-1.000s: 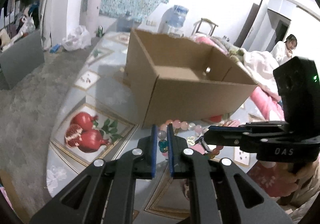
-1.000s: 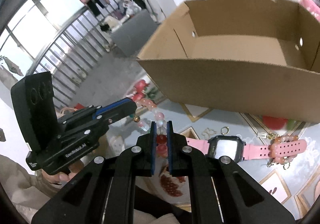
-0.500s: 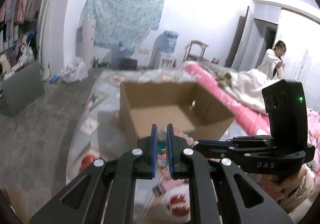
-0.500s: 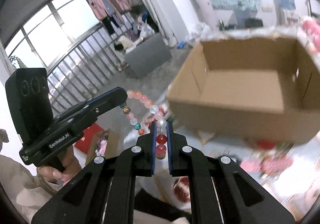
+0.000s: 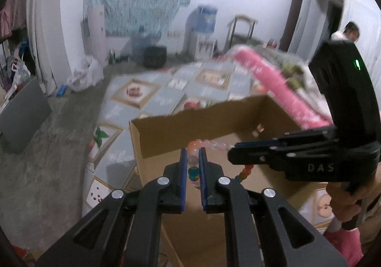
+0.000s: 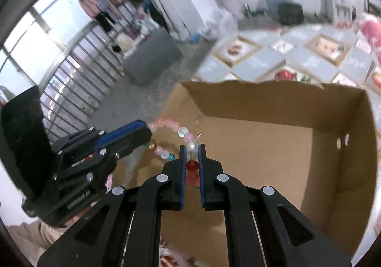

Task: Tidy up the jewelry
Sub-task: 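Carry the bracelet into the cardboard box and open the right gripper, then withdraw the right gripper from the box toward the watch, then grasp the pink-strapped black smartwatch by its strap with the right gripper, then lift the watch and carry it over the cardboard box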

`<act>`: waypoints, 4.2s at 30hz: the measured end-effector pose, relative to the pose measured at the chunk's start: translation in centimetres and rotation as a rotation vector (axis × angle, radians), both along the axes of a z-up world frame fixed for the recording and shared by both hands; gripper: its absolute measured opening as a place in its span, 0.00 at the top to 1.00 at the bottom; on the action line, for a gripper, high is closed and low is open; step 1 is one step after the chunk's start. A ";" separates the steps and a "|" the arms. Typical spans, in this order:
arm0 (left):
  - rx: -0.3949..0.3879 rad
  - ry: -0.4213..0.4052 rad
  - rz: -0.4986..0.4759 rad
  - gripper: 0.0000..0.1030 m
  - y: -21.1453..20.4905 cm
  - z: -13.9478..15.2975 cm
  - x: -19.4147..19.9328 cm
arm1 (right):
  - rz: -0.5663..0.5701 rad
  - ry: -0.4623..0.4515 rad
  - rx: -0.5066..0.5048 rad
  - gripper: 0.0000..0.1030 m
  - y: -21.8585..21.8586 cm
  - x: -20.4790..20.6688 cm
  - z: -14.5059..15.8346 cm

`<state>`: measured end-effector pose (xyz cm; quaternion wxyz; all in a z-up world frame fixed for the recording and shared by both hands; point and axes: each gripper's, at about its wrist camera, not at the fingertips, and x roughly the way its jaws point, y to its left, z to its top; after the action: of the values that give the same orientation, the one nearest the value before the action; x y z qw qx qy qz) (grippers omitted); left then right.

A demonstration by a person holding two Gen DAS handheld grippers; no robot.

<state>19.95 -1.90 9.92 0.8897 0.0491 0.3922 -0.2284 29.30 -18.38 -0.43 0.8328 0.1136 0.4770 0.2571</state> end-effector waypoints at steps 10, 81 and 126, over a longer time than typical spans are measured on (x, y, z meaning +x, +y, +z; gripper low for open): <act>0.162 0.152 0.051 0.91 -2.1 -5.1 5.9 | -0.002 0.177 -0.061 0.86 0.3 6.9 -5.3; 0.089 -0.022 -0.230 0.54 0.0 -12.3 -18.9 | 0.480 -0.146 -0.493 0.60 2.7 -17.5 -9.7; 0.272 -0.144 -0.195 0.96 -2.3 -11.2 -16.7 | 0.207 -0.385 -0.621 0.96 -3.3 -23.0 -7.0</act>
<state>3.24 -4.22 -1.32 0.8742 0.2230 0.3483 -0.2545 6.35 -21.66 -7.42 0.8715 -0.2432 0.3761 0.1996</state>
